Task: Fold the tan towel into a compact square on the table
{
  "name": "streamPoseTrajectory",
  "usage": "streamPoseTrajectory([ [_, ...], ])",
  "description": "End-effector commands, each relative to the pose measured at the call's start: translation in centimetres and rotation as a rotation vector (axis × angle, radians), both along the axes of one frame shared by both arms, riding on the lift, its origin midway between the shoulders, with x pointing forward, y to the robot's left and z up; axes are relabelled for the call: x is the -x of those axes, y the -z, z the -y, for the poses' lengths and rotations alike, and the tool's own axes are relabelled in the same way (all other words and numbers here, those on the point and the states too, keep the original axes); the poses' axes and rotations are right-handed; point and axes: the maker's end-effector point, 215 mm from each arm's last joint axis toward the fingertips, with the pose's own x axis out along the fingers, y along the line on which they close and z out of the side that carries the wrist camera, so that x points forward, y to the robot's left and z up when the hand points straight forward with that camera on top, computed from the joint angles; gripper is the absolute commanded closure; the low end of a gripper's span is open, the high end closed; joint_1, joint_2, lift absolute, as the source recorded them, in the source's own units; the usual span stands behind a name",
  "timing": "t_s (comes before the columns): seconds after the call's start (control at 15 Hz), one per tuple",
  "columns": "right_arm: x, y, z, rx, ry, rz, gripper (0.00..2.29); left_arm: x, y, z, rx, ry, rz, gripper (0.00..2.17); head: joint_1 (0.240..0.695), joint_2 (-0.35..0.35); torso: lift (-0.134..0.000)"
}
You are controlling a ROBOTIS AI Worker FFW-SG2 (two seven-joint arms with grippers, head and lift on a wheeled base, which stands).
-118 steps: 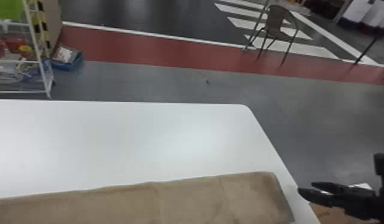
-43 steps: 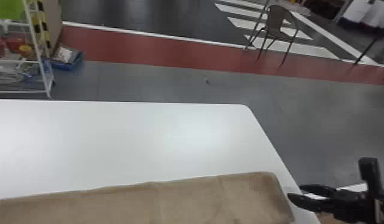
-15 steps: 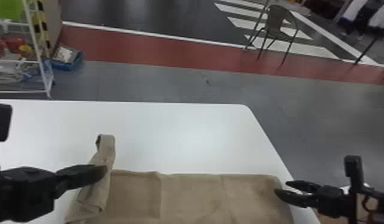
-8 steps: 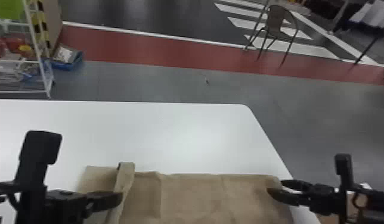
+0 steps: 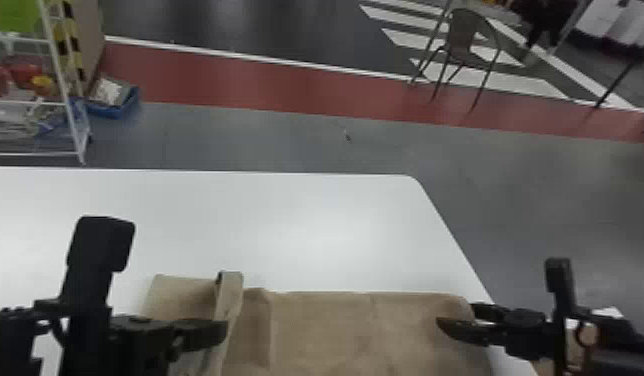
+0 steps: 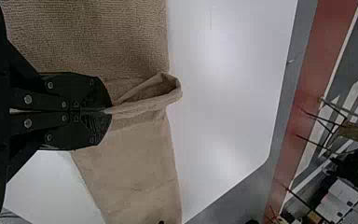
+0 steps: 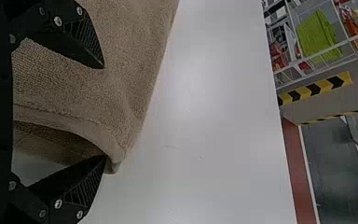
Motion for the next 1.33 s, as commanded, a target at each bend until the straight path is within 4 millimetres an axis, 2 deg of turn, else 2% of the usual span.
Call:
streamPoseTrajectory([
  [0.0, -0.1, 0.4, -0.5, -0.007, -0.008, -0.008, 0.22, 0.3, -0.7, 1.7, 0.011, 0.038, 0.011, 1.88, 0.695, -0.35, -0.123],
  [0.27, -0.4, 0.5, -0.5, -0.01, -0.008, -0.006, 0.22, 1.7, 1.5, 3.2, -0.011, 0.078, -0.04, 1.84, 0.695, -0.35, -0.123],
  [0.33, -0.5, 0.4, -0.4, -0.008, -0.009, -0.003, 0.22, 1.9, 2.1, 3.2, -0.014, 0.078, -0.056, 1.42, 0.695, -0.35, -0.123],
  [0.4, -0.6, 0.4, -0.5, -0.008, -0.012, -0.001, 0.22, 2.0, 2.3, 3.2, -0.014, 0.079, -0.061, 0.59, 0.695, -0.35, -0.123],
  [0.47, -0.6, 0.5, -0.4, -0.006, -0.013, -0.002, 0.22, 1.8, 2.2, 3.1, -0.015, 0.078, -0.059, 0.0, 0.695, -0.35, -0.123],
  [0.67, -0.8, 0.6, -0.9, -0.014, -0.02, -0.001, 0.22, 1.5, 2.5, 2.6, -0.031, 0.067, -0.055, 0.03, 0.695, -0.35, -0.123],
  [0.87, -1.3, -0.7, -2.2, -0.079, 0.002, 0.028, 0.21, 0.7, 2.3, 1.4, -0.027, 0.039, -0.05, 0.03, 0.695, -0.35, -0.123],
  [1.07, -0.7, -2.5, -2.9, -0.124, 0.059, 0.037, 0.22, -0.6, 3.4, -1.8, -0.082, -0.037, -0.049, 0.03, 0.695, -0.35, -0.123],
  [1.13, -0.6, -3.2, -2.5, -0.13, 0.083, 0.046, 0.22, -0.6, 3.7, -2.9, -0.07, -0.059, -0.061, 0.03, 0.695, -0.35, -0.123],
  [1.27, -0.1, -4.7, -0.8, -0.143, 0.138, 0.073, 0.21, -0.3, 5.2, -6.5, -0.094, -0.113, -0.092, 0.03, 0.695, -0.35, -0.123],
])
